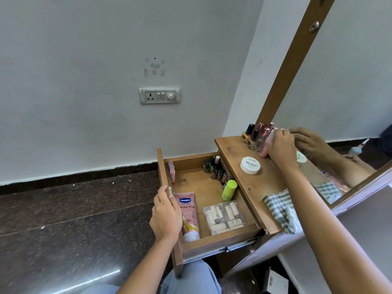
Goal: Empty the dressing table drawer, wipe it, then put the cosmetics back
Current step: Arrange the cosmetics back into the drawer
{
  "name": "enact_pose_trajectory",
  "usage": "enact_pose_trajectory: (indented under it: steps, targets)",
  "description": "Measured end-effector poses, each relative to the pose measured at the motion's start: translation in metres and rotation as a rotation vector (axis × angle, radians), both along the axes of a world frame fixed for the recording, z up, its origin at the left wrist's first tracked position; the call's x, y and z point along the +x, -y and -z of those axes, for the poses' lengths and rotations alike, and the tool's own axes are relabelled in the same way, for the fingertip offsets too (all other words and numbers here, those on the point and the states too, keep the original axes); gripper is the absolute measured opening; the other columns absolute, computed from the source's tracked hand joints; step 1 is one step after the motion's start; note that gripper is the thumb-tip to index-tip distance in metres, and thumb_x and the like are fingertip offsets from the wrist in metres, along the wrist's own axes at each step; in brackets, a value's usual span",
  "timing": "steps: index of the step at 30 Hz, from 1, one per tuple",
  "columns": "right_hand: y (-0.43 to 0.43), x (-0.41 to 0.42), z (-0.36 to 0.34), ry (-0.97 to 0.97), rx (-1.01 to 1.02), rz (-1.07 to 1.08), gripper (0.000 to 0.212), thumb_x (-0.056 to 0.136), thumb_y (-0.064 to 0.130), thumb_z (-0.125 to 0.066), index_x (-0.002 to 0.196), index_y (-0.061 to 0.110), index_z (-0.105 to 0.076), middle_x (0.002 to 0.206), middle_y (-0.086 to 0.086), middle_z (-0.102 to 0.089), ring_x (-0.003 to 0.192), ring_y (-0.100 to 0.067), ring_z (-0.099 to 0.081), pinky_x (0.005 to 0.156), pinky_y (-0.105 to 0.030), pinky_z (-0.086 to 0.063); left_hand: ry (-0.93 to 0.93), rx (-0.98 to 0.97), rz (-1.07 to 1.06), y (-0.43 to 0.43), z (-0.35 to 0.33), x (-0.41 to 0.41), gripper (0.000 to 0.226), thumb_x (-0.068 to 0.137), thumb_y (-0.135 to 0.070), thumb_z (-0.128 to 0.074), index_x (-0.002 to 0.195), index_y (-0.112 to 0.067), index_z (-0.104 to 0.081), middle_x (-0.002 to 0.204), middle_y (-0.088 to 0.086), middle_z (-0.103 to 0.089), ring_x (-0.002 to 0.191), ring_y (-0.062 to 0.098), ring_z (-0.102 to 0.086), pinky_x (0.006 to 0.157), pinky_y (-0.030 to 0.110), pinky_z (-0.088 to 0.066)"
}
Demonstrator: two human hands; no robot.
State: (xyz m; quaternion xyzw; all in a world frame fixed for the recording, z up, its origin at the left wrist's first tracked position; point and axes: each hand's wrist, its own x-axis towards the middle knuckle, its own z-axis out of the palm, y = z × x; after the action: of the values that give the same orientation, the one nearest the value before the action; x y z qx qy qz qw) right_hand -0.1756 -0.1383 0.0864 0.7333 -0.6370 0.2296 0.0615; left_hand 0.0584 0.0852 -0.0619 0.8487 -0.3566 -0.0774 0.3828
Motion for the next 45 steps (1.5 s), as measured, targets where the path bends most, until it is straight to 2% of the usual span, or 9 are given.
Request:
enact_pose_trajectory:
  steps: [9,14,18,22,24,27,30,36,45]
  targets:
    - [0.005,0.008,0.006,0.169,-0.095,0.037,0.013,0.088,0.001,-0.050,0.100,-0.001,-0.046,0.099,-0.025,-0.054,0.087,-0.040,-0.057,0.068,-0.042,-0.046,0.000,0.005,-0.003,0.000,-0.001,0.000,0.035,0.099,-0.027,-0.043,0.134,-0.021,-0.043,0.119,0.007,-0.062,0.083,0.022,-0.065,0.051,0.026,-0.043]
    - [-0.009,0.007,-0.014,0.196,-0.161,-0.063,0.022,0.086,0.009,-0.054,0.107,0.001,-0.053,0.104,-0.020,-0.053,0.092,-0.034,-0.053,0.082,-0.040,-0.045,-0.007,0.005,-0.005,-0.001,-0.001,0.000,0.036,0.099,-0.027,-0.043,0.135,-0.022,-0.042,0.121,0.006,-0.061,0.085,0.020,-0.065,0.053,0.027,-0.044]
    - [-0.054,0.034,-0.032,0.386,-0.051,-0.199,0.023,0.083,0.017,-0.063,0.106,0.010,-0.061,0.106,-0.007,-0.053,0.089,-0.015,-0.049,0.069,-0.005,-0.036,-0.028,0.004,-0.009,0.000,-0.003,-0.001,0.036,0.099,-0.027,-0.043,0.135,-0.021,-0.042,0.122,0.006,-0.060,0.088,0.022,-0.065,0.058,0.032,-0.048]
    - [-0.109,0.075,0.002,0.467,0.248,-0.361,0.047,0.068,0.053,-0.074,0.082,0.009,-0.061,0.081,-0.004,-0.061,0.070,-0.014,-0.056,0.059,-0.028,-0.044,-0.034,0.006,-0.008,-0.002,-0.005,-0.001,0.036,0.099,-0.027,-0.043,0.135,-0.021,-0.041,0.123,0.007,-0.059,0.089,0.023,-0.065,0.061,0.035,-0.051]
    - [-0.119,0.091,0.035,0.424,0.385,-0.348,0.044,0.068,0.048,-0.074,0.082,0.009,-0.060,0.085,-0.008,-0.063,0.071,-0.016,-0.058,0.056,-0.028,-0.044,-0.032,0.008,-0.006,-0.003,-0.005,-0.002,0.036,0.099,-0.028,-0.042,0.135,-0.021,-0.041,0.124,0.006,-0.059,0.089,0.023,-0.065,0.060,0.034,-0.049]
    - [-0.120,0.102,0.078,0.276,0.452,-0.269,0.015,0.081,0.015,-0.064,0.092,0.011,-0.056,0.105,-0.008,-0.058,0.083,-0.012,-0.055,0.063,-0.020,-0.047,-0.019,0.010,-0.004,-0.003,-0.007,-0.002,0.036,0.099,-0.028,-0.042,0.135,-0.022,-0.042,0.124,0.006,-0.059,0.088,0.022,-0.065,0.056,0.030,-0.045]
    - [-0.114,0.105,0.101,0.177,0.499,-0.250,0.018,0.087,0.005,-0.053,0.105,0.007,-0.054,0.114,-0.011,-0.053,0.092,-0.017,-0.052,0.073,-0.022,-0.043,-0.005,0.023,-0.005,-0.002,-0.006,-0.002,0.036,0.099,-0.028,-0.042,0.135,-0.022,-0.042,0.123,0.005,-0.060,0.089,0.022,-0.065,0.056,0.029,-0.044]
    - [-0.092,0.100,0.105,-0.232,0.447,-0.278,0.026,0.088,0.007,-0.050,0.113,0.010,-0.052,0.117,-0.010,-0.059,0.105,-0.025,-0.058,0.084,-0.033,-0.050,0.004,0.027,-0.006,-0.001,-0.005,-0.001,0.036,0.099,-0.028,-0.042,0.135,-0.022,-0.042,0.122,0.006,-0.060,0.088,0.023,-0.066,0.055,0.029,-0.045]
    - [-0.087,0.108,0.100,-0.342,0.470,-0.268,0.031,0.092,0.012,-0.052,0.122,0.010,-0.052,0.122,-0.010,-0.054,0.117,-0.026,-0.052,0.090,-0.034,-0.049,0.009,0.029,0.000,-0.001,-0.003,-0.001,0.036,0.099,-0.027,-0.043,0.135,-0.022,-0.042,0.124,0.006,-0.060,0.088,0.023,-0.066,0.055,0.031,-0.049]
